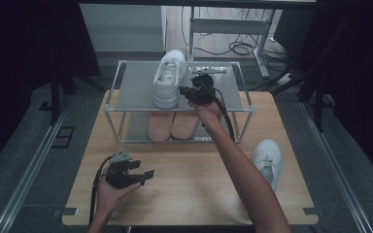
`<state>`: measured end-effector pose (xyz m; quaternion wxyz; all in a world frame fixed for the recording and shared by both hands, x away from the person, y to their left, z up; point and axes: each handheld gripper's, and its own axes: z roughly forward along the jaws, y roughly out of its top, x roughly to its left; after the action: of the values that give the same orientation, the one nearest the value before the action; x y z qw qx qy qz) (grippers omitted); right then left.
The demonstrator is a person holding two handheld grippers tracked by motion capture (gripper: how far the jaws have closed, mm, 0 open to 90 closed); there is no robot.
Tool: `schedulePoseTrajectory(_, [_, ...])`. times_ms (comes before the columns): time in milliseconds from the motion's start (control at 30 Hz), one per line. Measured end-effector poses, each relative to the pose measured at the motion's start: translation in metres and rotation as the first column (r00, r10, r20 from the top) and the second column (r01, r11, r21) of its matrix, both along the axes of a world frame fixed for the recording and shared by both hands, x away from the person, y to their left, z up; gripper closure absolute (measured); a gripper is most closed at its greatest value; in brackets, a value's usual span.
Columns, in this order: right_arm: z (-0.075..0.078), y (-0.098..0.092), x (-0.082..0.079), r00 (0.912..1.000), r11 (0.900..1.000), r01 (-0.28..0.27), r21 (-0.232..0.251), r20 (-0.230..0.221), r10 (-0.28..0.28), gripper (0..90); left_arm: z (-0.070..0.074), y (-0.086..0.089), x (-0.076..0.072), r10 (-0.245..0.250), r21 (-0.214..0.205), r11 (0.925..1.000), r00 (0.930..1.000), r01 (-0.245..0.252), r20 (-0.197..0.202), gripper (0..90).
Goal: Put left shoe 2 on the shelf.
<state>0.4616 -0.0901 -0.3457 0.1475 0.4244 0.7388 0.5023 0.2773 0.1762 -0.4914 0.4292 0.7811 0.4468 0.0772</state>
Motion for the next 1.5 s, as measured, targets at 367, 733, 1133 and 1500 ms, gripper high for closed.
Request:
schedulePoseTrajectory(367, [0.006,-0.029,-0.019,0.9989,0.9995,-0.029,-0.013,0.038,0.029,90.0,0.001,0.002,0.0,0.006,0.003,1.0,1.0,-0.006,0.005,28.2])
schedulePoseTrajectory(733, [0.001,-0.062,-0.05,0.9949,0.9957,-0.078,-0.051,0.061,0.081,90.0,0.001,0.001,0.0,0.006,0.009,0.9999,1.0,-0.006,-0.001,28.3])
schedulePoseTrajectory(1133, [-0.016,-0.085,-0.072,0.9945,0.9945,-0.084,-0.062,0.057,0.088,90.0,0.001,0.0,0.0,0.004,0.011,0.9999,1.0,-0.004,-0.004,28.3])
schedulePoseTrajectory(1500, [-0.036,-0.107,-0.1,0.9943,0.9908,-0.095,-0.097,0.041,0.099,90.0,0.001,0.0,0.0,0.007,0.011,0.9999,1.0,-0.007,-0.006,28.3])
